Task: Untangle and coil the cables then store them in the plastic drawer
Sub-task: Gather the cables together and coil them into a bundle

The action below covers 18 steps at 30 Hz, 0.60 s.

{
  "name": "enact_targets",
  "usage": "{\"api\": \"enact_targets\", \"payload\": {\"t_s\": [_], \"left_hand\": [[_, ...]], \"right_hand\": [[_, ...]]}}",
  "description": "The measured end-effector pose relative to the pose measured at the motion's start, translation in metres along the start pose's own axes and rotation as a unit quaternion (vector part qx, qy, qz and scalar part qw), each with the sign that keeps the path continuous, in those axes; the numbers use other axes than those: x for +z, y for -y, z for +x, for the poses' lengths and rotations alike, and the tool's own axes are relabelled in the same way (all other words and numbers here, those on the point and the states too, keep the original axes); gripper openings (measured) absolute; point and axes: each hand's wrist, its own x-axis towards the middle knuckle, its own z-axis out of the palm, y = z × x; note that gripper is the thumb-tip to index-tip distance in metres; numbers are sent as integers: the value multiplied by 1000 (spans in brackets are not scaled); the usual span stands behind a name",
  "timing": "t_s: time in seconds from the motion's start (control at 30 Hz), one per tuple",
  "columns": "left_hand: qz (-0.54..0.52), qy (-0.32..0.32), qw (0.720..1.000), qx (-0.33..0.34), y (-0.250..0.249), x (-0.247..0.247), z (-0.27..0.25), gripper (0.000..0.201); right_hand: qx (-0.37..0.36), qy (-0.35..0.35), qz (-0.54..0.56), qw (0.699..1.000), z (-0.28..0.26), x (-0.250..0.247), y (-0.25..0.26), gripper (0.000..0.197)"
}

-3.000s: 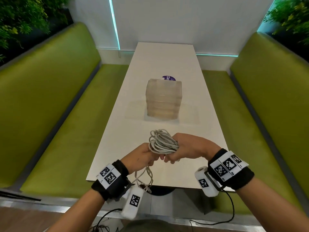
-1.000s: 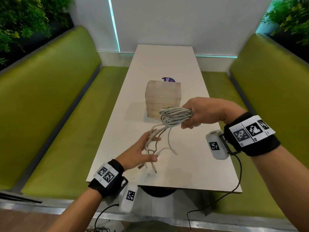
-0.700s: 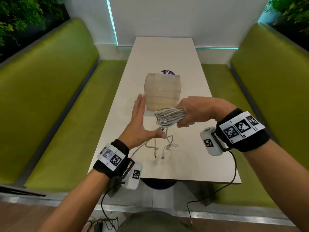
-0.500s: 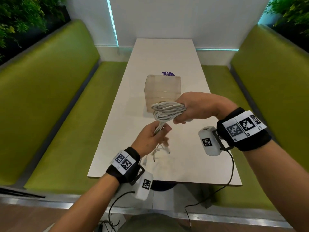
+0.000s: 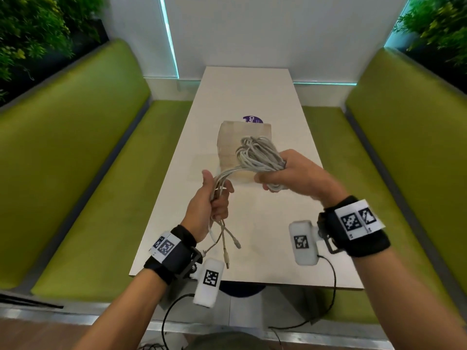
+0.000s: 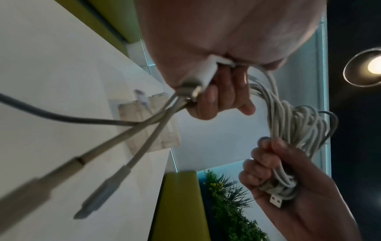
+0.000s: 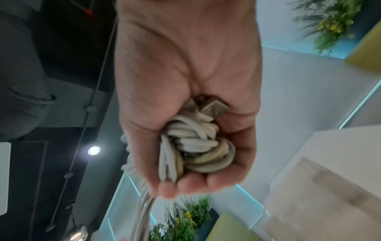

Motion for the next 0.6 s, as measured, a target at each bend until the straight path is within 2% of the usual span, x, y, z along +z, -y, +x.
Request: {"api": "enact_targets", "payload": {"t_s": [0.13,0.2,0.27,0.33,0.4,0.5,0.6], "left_hand": [[35,-49,998,30,2,9,-3,48],[40,-86,994,50,4,15,-3,46],[73,-129,987,62,7,18,-4,47],[95,-172,978,68,12,16,-3,44],[77,-180,979,59,16,15,-2,41],[-4,-160,987,22,12,18,0,46],[-64,-161,985,2,10,20,-4,44]], "right_hand": [[10,-99,97,990,2,41,-12,15],[7,-125,94,988,4,57,-17,18],[4,-145,42,989,7,67,-19,17],[0,-146,-4,989,9,73,-18,6],[0,-127,-19,992,8,77,-17,19],[13,-105,8,994,10,87,-18,42],[18,-111,7,994,15,92,-18,43]]}}
